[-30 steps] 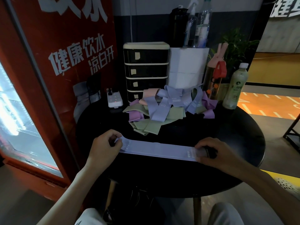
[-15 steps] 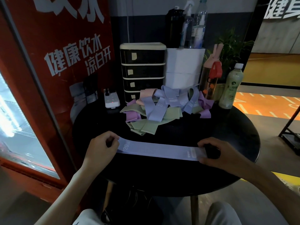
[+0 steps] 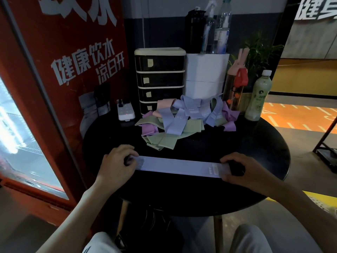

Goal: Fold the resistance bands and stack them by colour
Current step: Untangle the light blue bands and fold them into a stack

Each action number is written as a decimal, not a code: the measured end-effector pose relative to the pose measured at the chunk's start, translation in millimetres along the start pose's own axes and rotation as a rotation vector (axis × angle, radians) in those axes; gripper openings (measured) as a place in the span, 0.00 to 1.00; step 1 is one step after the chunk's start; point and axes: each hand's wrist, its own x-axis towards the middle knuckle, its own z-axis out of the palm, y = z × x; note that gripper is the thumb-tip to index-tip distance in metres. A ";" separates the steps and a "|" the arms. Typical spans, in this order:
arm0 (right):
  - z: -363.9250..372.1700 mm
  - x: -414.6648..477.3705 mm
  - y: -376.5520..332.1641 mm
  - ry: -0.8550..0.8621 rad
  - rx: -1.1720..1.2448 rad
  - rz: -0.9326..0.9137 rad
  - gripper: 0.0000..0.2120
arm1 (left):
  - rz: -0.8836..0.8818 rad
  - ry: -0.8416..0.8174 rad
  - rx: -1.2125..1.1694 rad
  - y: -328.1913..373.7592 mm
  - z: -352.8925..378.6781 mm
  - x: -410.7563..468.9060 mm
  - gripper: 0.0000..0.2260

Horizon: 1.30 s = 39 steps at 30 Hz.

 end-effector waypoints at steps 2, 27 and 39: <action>-0.1 0.1 0.0 -0.003 -0.004 0.003 0.20 | 0.007 -0.055 0.053 4.0 -2.3 -1.0 0.07; 3.4 53.4 -34.9 -0.015 0.032 0.019 0.09 | 0.144 -0.231 0.128 38.2 28.8 13.0 0.15; 37.5 220.8 -41.5 0.203 -0.012 0.017 0.11 | 0.146 -0.229 0.160 33.0 31.8 16.7 0.09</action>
